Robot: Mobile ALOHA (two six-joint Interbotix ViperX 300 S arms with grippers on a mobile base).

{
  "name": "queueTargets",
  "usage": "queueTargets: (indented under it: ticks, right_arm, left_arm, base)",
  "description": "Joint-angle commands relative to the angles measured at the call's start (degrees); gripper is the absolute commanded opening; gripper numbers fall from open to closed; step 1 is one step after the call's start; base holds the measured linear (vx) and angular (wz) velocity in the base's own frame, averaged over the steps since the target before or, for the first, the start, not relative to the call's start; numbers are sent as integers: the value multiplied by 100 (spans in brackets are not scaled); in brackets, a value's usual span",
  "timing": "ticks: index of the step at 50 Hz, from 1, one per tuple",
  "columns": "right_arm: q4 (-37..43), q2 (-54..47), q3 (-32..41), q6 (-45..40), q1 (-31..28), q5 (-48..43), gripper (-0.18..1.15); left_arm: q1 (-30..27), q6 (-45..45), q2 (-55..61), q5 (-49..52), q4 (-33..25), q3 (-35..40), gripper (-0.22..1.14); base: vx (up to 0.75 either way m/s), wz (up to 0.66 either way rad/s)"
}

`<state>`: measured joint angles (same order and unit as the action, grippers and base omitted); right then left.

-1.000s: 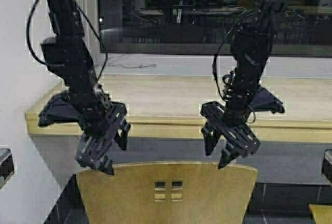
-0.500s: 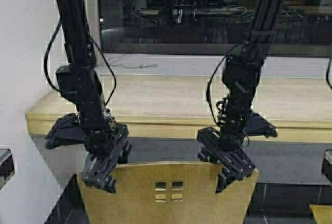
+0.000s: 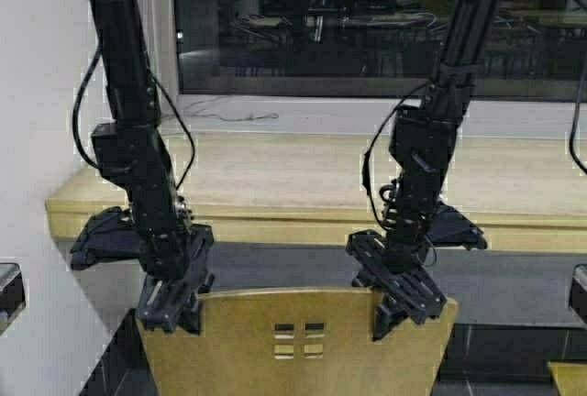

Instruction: Push the chairs under the table

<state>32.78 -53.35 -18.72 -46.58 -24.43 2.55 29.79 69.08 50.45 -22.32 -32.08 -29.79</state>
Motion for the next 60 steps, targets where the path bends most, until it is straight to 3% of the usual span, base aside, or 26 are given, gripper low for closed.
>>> queueTargets:
  ticks: [1,21,60]
  right_arm:
    - [-53,97,0,202,-35,0,37]
    - [-44,-97,211,255,-35,9,38]
    - [-62,70,-114,272,-141,220,38]
  left_arm:
    - [9,-62,-26,-44,62,114,35]
    - [-325,-316,-35,-35,88,439,35]
    - [-343,-378,-246,0,97,334,35]
  base:
    - [0,0]
    - [3,1]
    - [16,-1]
